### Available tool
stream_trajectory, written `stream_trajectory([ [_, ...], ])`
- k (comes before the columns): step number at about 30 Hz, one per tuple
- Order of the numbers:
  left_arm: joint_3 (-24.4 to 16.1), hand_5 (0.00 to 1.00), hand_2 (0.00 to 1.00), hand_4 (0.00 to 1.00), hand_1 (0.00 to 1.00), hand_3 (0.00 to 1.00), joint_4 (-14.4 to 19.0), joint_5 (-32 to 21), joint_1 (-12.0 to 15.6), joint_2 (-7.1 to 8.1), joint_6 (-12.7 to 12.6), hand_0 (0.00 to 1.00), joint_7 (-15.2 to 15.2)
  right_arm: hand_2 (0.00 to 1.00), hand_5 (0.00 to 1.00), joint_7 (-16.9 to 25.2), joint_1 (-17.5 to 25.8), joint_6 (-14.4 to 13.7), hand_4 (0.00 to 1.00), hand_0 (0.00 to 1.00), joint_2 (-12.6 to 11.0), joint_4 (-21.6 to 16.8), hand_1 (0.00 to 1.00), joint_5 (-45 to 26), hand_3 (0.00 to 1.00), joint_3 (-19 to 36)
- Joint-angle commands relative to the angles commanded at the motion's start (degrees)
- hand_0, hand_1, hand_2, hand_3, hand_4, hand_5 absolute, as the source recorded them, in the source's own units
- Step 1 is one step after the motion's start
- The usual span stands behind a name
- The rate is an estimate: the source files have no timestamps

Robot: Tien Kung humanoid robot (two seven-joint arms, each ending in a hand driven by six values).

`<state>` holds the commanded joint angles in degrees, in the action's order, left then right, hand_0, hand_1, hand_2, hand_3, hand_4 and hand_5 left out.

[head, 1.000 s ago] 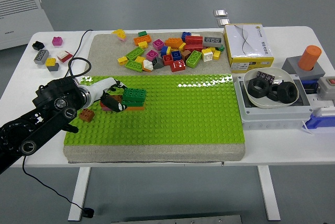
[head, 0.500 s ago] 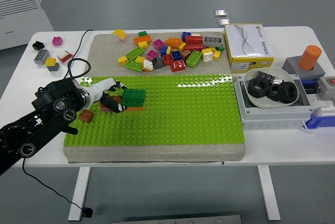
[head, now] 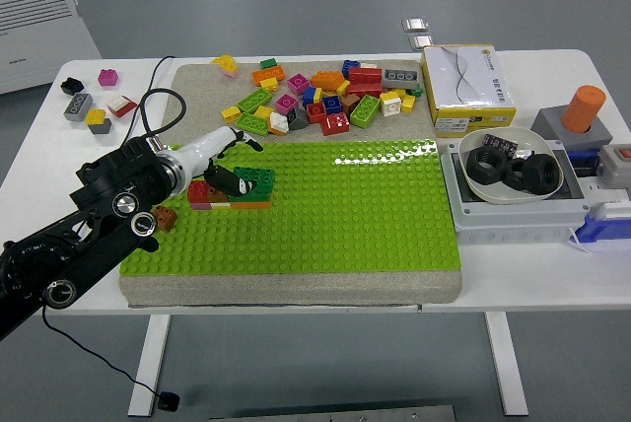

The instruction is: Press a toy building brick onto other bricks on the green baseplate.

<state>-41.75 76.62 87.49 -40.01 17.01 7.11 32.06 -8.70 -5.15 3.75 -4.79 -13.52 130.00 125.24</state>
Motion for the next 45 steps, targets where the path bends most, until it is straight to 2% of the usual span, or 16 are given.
stream_trajectory([
  [3, -0.74, 0.069, 0.998, 0.750, 0.996, 0.820, 3.77, 3.24, 1.89, 0.80, -0.36, 0.906, 0.58, 0.579, 0.817, -0.01, 0.12, 0.03, 0.815, 0.513, -0.01, -0.04, 0.692, 0.00, 0.737, -0.13],
  [4, -0.98, 0.260, 0.998, 0.828, 0.995, 0.804, 4.89, 4.33, 2.52, 0.94, -0.61, 0.923, 0.69, 0.578, 0.816, -0.01, 0.16, 0.03, 0.814, 0.513, -0.01, -0.05, 0.693, 0.00, 0.737, -0.18],
  [6, -1.20, 0.260, 0.998, 0.828, 0.995, 0.804, 7.36, 7.06, 3.86, 1.07, -1.37, 0.923, 0.77, 0.578, 0.816, -0.02, 0.25, 0.04, 0.814, 0.513, 0.00, -0.08, 0.693, 0.00, 0.737, -0.28],
  [9, -0.74, 0.260, 0.998, 0.828, 0.995, 0.804, 9.18, 10.74, 5.07, 0.93, -2.45, 0.923, 0.47, 0.578, 0.816, -0.03, 0.31, 0.03, 0.814, 0.513, 0.02, -0.10, 0.693, 0.00, 0.737, -0.46],
  [10, -0.51, 0.358, 0.998, 0.856, 0.995, 0.786, 9.23, 11.90, 5.37, 0.84, -2.71, 0.948, 0.37, 0.575, 0.814, -0.04, 0.31, 0.03, 0.813, 0.513, 0.02, -0.12, 0.691, 0.00, 0.737, -0.51],
  [15, -0.20, 0.358, 0.998, 0.856, 0.995, 0.786, 8.57, 14.18, 6.65, 0.74, -3.09, 0.948, 0.31, 0.575, 0.814, -0.02, 0.27, 0.05, 0.813, 0.513, 0.02, -0.15, 0.691, 0.00, 0.737, -0.59],
  [16, -0.22, 0.394, 0.998, 0.869, 0.995, 0.783, 8.36, 14.27, 6.83, 0.75, -3.13, 0.947, 0.28, 0.575, 0.815, -0.02, 0.26, 0.05, 0.814, 0.513, 0.01, -0.16, 0.692, 0.00, 0.737, -0.64],
  [24, -0.73, 0.396, 0.998, 0.871, 0.995, 0.781, 6.84, 14.28, 7.80, 1.00, -3.28, 0.947, 0.14, 0.576, 0.816, -0.03, 0.20, 0.02, 0.815, 0.513, -0.04, -0.18, 0.692, 0.00, 0.737, -0.83],
  [45, -1.39, 0.394, 0.998, 0.871, 0.995, 0.779, 7.53, 13.64, 9.58, 2.10, -2.51, 0.953, 1.07, 0.575, 0.820, 0.01, 0.31, -0.02, 0.816, 0.513, -0.02, -0.19, 0.692, 0.00, 0.737, -0.53],
])
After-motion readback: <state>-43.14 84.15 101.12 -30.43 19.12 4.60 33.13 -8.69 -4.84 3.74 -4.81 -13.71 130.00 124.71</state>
